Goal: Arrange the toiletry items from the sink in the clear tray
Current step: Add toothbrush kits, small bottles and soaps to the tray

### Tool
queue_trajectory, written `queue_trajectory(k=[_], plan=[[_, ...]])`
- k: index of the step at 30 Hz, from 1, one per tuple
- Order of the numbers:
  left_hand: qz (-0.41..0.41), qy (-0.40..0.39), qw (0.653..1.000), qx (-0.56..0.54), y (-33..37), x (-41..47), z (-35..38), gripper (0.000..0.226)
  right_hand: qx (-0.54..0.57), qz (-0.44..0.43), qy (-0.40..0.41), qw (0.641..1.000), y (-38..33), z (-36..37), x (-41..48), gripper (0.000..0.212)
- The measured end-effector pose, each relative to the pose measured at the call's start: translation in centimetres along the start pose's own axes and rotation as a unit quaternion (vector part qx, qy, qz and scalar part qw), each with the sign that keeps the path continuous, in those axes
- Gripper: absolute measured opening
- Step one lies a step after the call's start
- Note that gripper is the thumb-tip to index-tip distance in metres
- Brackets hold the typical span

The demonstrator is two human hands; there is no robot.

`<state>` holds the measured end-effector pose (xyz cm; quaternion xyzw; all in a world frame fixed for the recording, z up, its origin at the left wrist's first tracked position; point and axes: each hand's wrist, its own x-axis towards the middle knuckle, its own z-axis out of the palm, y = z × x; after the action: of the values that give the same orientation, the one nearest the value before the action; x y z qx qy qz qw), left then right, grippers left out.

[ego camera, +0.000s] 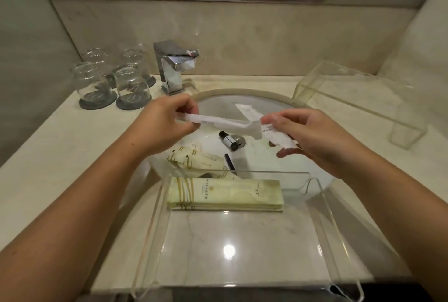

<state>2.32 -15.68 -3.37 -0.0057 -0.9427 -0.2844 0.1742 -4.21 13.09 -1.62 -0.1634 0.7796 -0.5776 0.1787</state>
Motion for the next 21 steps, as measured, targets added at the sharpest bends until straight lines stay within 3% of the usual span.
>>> queue_trajectory(k=[5, 7, 10, 13, 16, 18, 21], plan=[[-0.050, 0.021, 0.998, -0.037, 1.2, -1.5, -1.1, 0.010, 0.077, 0.007, -0.032, 0.996, -1.2, -0.5, -2.5, 0.042], [-0.059, 0.033, 0.997, -0.041, 1.4, -2.1, -1.6, 0.011, 0.057, -0.031, -0.031, 0.997, -1.4, -0.8, -3.6, 0.037], [-0.066, 0.051, 0.996, -0.044, 1.9, -3.1, -2.2, 0.011, -0.037, -0.142, 0.037, 0.988, -1.8, -0.9, -5.3, 0.029], [-0.073, 0.056, 0.994, -0.051, 2.1, -3.7, -2.5, 0.011, -0.143, -0.273, 0.086, 0.947, -3.0, -0.4, -7.1, 0.019], [-0.067, 0.054, 0.995, -0.051, 2.3, -4.1, -2.3, 0.012, -0.277, -0.369, 0.103, 0.881, -4.2, 0.4, -8.6, 0.019], [-0.063, 0.051, 0.995, -0.053, 2.6, -4.4, -2.2, 0.012, -0.336, -0.399, 0.084, 0.849, -4.8, 1.3, -9.3, 0.017], [-0.039, 0.032, 0.997, -0.062, 2.8, -4.7, -2.2, 0.014, -0.353, -0.420, 0.034, 0.835, -4.8, 3.2, -10.0, 0.016]])
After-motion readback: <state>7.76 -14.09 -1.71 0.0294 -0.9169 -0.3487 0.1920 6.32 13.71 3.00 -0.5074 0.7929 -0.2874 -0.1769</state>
